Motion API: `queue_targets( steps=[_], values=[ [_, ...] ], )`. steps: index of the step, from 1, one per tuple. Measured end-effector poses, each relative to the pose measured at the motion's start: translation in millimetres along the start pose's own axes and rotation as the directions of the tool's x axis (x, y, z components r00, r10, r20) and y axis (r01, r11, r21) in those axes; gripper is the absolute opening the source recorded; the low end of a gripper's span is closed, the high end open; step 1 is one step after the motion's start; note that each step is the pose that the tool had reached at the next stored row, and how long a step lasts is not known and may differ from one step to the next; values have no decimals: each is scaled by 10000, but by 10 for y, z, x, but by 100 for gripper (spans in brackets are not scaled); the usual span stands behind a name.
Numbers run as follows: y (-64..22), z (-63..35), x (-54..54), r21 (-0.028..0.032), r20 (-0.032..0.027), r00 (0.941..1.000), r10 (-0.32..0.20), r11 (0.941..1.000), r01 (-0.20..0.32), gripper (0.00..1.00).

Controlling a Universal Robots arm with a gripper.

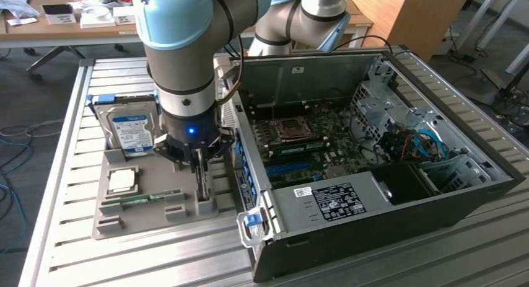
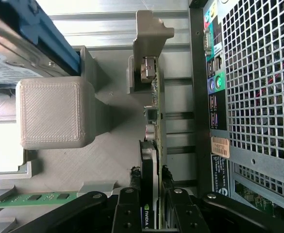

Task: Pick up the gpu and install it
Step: 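Pick up the gpu and move the gpu toward the slot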

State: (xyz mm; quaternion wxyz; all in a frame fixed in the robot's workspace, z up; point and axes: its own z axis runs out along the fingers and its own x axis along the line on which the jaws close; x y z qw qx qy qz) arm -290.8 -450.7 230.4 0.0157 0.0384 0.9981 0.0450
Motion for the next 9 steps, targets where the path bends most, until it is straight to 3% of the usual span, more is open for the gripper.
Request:
queue_targets(
  steps=[9],
  values=[
    [0, 0, 0, -3, -3, 10000, -40, 10000, 40, 27]
  ],
)
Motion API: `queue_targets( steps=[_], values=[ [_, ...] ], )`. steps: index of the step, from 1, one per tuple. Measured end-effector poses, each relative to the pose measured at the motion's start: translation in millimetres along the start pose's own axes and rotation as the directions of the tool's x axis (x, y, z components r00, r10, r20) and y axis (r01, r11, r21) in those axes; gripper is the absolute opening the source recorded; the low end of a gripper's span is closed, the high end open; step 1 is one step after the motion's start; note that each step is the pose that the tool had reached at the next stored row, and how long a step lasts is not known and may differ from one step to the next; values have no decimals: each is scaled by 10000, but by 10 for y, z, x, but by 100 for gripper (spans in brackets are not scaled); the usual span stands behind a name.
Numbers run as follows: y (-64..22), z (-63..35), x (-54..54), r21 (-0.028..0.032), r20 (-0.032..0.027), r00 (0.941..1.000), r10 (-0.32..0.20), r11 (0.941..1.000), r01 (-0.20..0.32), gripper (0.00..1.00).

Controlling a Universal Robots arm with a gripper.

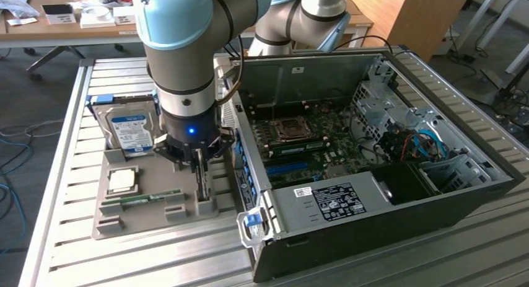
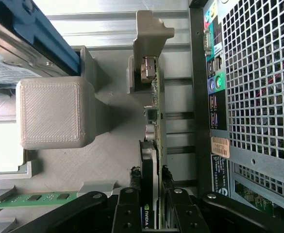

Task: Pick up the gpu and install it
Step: 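Pick up the gpu and move the gpu toward the slot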

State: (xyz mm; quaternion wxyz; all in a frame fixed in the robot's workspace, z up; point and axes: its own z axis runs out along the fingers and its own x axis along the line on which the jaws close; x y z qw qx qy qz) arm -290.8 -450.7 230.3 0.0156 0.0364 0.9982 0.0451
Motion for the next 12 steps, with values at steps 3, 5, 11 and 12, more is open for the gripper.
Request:
queue_targets(
  steps=[3, 5, 11, 12],
  values=[
    [0, 1, 1, -9, -34, 9993, -367, 9993, 367, 27],
    [-1, 1, 0, -12, -42, 9989, -462, 9989, 462, 27],
    [-1, 1, 0, -13, -42, 9989, -463, 9989, 463, 27],
    [-1, 1, 0, -13, -43, 9989, -463, 9989, 462, 27]
  ],
)
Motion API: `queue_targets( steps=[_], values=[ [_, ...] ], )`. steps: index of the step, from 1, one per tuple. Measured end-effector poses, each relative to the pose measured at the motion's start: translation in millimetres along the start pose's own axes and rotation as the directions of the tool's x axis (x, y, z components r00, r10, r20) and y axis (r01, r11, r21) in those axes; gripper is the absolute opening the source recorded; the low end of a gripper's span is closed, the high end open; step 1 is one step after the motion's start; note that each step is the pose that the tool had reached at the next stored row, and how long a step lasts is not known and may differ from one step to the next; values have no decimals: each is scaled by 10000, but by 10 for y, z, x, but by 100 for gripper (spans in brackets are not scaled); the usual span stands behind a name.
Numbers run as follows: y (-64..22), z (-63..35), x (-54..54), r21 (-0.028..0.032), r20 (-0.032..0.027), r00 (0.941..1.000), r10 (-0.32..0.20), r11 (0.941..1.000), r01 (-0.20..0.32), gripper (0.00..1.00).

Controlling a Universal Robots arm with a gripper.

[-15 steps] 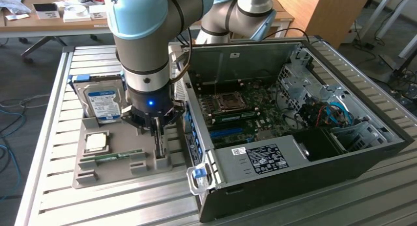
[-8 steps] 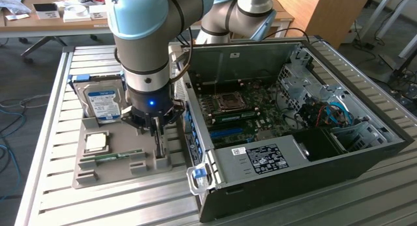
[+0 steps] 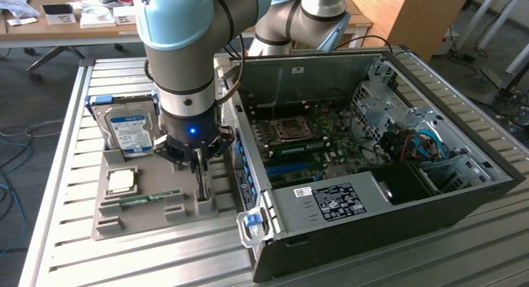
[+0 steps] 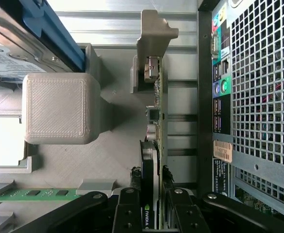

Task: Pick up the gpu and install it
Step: 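Pick up the gpu and move the gpu toward the slot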

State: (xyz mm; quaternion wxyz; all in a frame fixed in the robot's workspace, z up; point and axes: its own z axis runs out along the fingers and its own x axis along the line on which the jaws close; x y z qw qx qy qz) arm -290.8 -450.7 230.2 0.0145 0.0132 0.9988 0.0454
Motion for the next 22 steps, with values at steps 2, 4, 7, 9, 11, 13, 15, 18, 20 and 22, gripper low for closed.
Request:
queue_targets(
  steps=[2, 4, 7, 9, 11, 13, 15, 18, 20, 22],
  values=[
    [0, 0, 0, 0, 1, 10000, 0, 10000, 0, 27],
    [0, 0, 0, -3, 2, 10000, 0, 10000, 0, 27],
    [3, -25, -1, -7, 1, 10000, 1, 10000, -1, 27],
    [5, -54, -1, -12, 0, 10000, 1, 10000, -1, 27],
    [9, -92, -2, -17, 0, 10000, 1, 10000, -1, 27],
    [13, -136, -4, -19, 0, 10000, 1, 10000, -1, 27],
    [17, -182, -5, -20, 0, 10000, 1, 10000, -1, 27],
    [23, -249, -7, -20, 0, 10000, 1, 10000, -1, 27],
    [27, -290, -8, -20, 0, 10000, 1, 10000, -1, 27],
    [31, -333, -9, -20, 0, 10000, 1, 10000, -1, 27]
  ],
)
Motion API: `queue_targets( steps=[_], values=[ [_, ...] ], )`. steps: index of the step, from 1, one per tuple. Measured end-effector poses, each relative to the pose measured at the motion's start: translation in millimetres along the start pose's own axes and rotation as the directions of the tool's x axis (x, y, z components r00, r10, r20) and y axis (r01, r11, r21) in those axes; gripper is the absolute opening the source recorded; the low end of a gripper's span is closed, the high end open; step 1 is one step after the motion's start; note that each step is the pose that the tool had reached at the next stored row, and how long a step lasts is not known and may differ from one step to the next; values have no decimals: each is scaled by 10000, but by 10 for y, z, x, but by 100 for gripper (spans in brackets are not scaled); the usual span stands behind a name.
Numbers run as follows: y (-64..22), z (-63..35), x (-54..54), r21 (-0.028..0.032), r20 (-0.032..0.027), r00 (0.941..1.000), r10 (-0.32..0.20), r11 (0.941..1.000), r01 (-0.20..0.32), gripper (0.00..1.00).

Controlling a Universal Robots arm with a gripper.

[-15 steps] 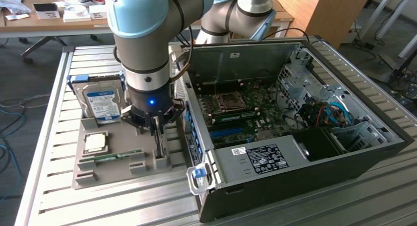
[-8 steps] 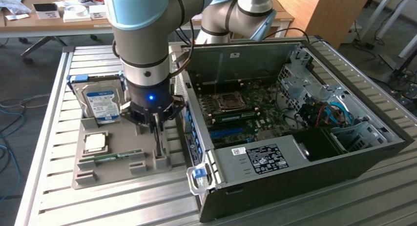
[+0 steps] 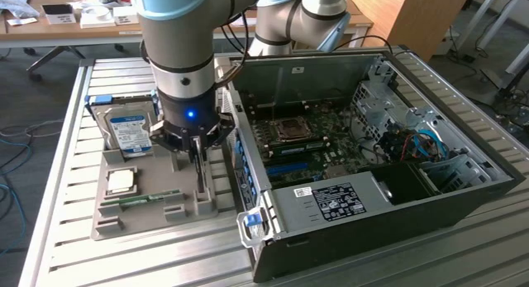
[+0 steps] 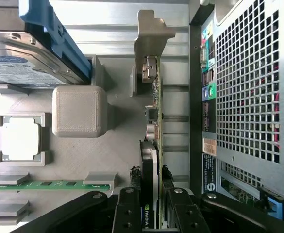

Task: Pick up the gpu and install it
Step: 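Pick up the gpu and move the gpu toward the slot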

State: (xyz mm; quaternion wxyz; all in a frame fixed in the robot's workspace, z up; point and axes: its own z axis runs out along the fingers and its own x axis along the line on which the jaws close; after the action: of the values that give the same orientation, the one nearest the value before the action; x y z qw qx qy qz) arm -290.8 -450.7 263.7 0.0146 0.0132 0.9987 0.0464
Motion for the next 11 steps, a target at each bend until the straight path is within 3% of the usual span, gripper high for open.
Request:
queue_targets(
  steps=[11],
  values=[
    [24, -254, -7, -1, 0, 10000, 0, 10000, 0, 27]
  ],
)
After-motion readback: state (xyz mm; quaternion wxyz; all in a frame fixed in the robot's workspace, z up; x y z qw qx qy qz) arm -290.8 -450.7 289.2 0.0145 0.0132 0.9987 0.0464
